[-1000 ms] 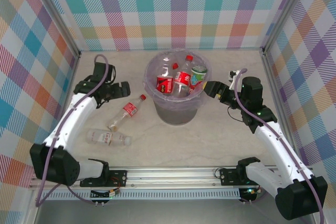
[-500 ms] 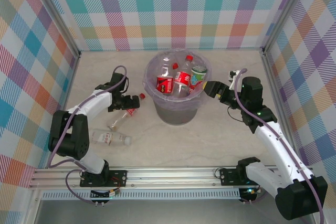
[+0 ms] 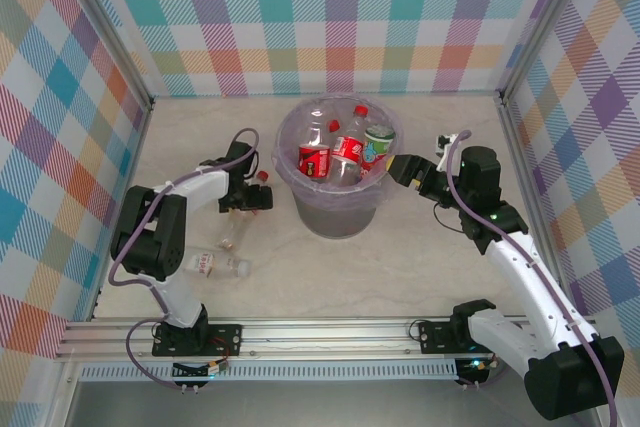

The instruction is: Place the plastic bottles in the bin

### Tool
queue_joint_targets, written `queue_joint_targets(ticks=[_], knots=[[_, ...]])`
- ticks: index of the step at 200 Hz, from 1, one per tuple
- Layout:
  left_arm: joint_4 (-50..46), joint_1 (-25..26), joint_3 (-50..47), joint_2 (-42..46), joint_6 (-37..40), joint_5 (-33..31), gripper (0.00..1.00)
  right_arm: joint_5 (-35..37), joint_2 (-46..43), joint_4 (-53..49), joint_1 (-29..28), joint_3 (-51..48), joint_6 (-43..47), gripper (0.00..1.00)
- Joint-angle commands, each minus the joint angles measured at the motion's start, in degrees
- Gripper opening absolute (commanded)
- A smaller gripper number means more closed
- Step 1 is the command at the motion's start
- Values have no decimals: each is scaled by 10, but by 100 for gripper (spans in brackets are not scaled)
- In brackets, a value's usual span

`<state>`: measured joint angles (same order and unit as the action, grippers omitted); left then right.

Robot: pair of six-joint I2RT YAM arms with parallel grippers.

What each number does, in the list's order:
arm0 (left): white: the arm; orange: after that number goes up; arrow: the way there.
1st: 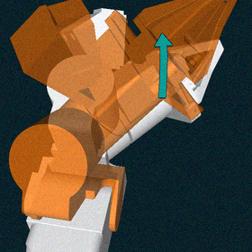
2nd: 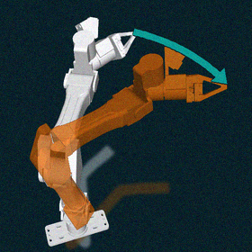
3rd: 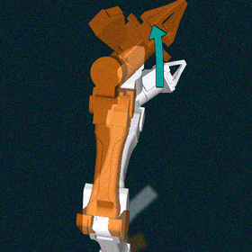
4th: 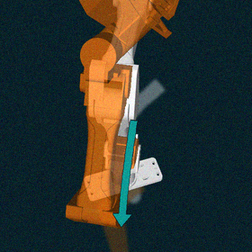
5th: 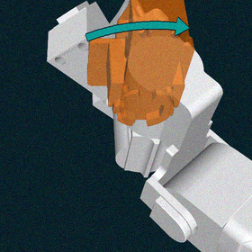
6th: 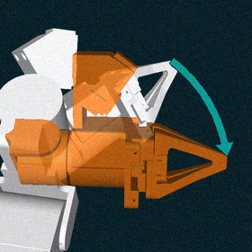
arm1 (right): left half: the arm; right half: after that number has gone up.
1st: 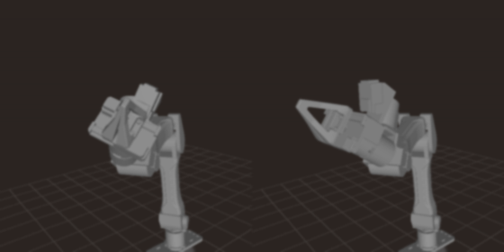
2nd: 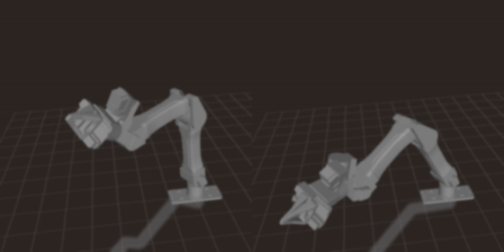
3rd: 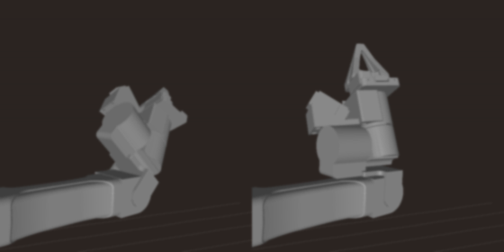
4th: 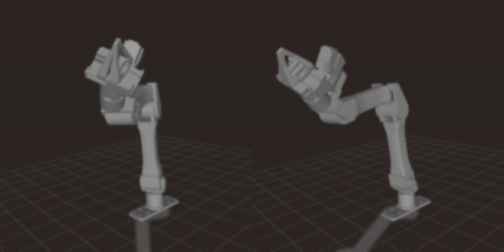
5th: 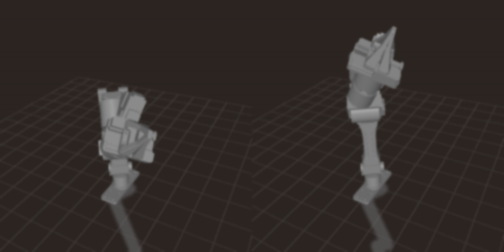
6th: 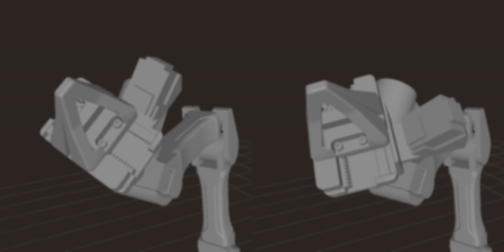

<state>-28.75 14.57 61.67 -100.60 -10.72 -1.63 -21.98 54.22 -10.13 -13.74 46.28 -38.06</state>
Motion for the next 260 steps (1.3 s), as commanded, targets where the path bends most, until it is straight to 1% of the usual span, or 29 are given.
queue_joint_targets(ticks=[1,20,38,83,128,148,183,207,247,260], knots=[[-3,1,37,-5,4,-16,82,8,0,-27,-2,11,19,88],[-15,1,53,-6,5,-21,76,6,3,-23,-3,10,18,88],[-21,1,61,2,4,-24,73,4,5,-21,-2,9,16,88],[-42,1,79,43,-2,-29,69,9,-9,-25,-3,9,17,88],[-68,1,92,136,-13,-42,66,8,-10,-24,-2,9,15,87],[-81,2,98,183,-20,-43,64,-10,-9,-24,-2,15,7,88],[-88,1,110,263,-39,-24,60,-20,-22,-9,-2,0,-14,88],[-104,2,142,299,-50,-8,58,-20,-19,-11,-2,4,-10,88],[-101,34,177,345,-72,-1,56,-28,-12,3,-2,2,-15,88],[-94,45,186,354,-76,-9,55,-28,-11,5,-2,2,-16,88]])
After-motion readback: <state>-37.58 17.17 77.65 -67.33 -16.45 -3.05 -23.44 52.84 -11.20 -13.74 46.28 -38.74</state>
